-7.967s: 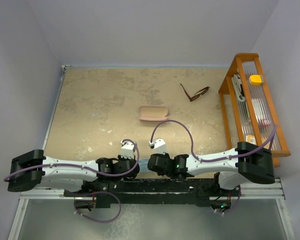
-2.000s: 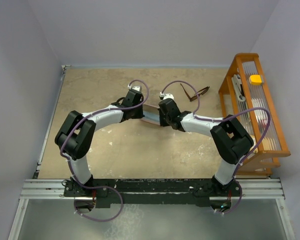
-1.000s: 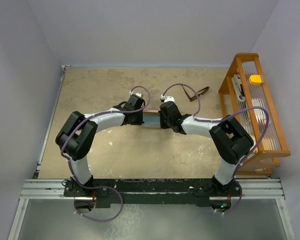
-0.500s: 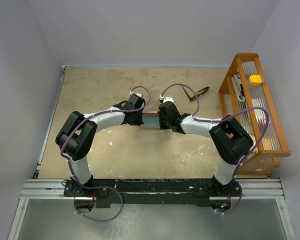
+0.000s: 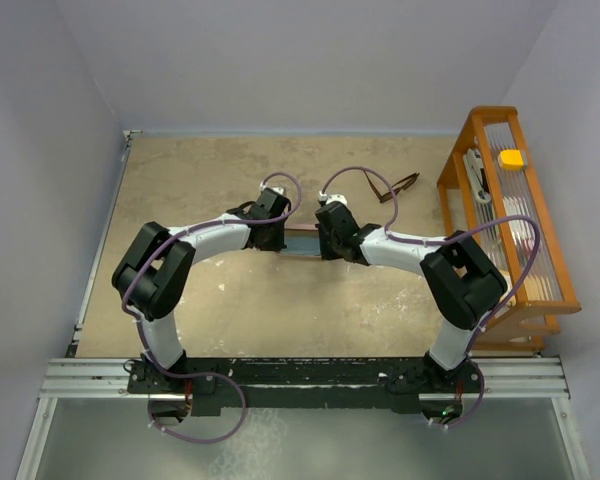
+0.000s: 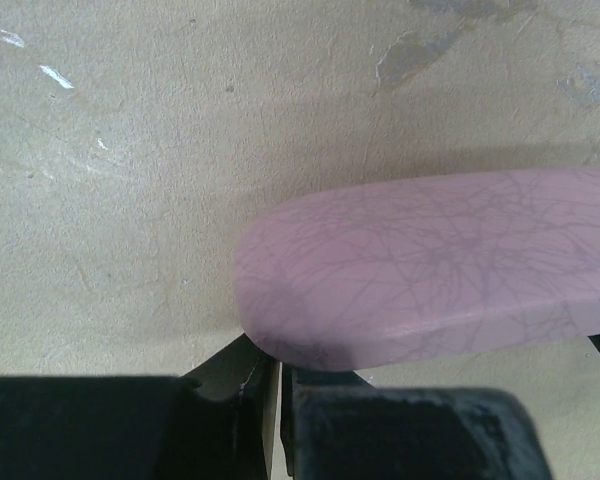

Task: Organize the sunglasses
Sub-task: Place the glasses cleaning cloth in the sunglasses case.

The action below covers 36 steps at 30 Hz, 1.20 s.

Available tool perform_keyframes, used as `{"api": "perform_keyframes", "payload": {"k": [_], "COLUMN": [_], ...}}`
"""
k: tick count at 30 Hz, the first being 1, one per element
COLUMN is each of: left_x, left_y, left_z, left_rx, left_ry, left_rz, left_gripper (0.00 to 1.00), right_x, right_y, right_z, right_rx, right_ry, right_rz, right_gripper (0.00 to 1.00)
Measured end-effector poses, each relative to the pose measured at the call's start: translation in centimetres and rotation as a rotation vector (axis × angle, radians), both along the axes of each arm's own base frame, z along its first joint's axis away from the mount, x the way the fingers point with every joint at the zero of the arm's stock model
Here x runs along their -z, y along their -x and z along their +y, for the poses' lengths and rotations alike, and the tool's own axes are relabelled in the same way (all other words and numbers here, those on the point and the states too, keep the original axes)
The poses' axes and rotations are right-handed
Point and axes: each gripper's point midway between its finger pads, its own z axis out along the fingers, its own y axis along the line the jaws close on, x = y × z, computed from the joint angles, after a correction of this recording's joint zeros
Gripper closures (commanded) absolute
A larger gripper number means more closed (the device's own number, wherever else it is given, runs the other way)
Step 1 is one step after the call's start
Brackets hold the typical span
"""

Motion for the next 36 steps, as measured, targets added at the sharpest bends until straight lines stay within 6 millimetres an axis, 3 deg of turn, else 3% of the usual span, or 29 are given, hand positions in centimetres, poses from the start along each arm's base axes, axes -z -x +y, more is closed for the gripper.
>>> {"api": "perform_keyframes", "payload": {"k": [10,15,26,32,36], "left_x": [0.1,0.1,0.1,0.2,0.1], "left_y": [0.1,0.1,0.1,0.1,0.1], "left_z": [-0.2,-0.2,-0.2,-0.1,-0.2], "left_rx": [0.006,0.004,0.003,0.003,0.004], "left_ry": [-0.003,-0.006,-0.007,-0.008,-0.009], "left_rz": [0.001,-0.001,-0.003,-0.003,-0.004], "left_gripper": [1.0,1.0,1.0,1.0,1.0], "right_x": [-0.2,-0.2,-0.6,-1.5,-1.6], "right_y": [0.2,0.2,0.1,-0.2,-0.2], "right_z": [0.1,0.1,0.2,0.0,0.1], "right_rx": [-0.004,-0.007,-0.004,0.008,0.009], "right_ry": [0.003,0.004,0.013,0.012,0.007], "right_rz": [0.003,0.002,-0.02,-0.045,-0.051], "right_gripper": [1.0,0.82,0.76,0.76,0.82]}}
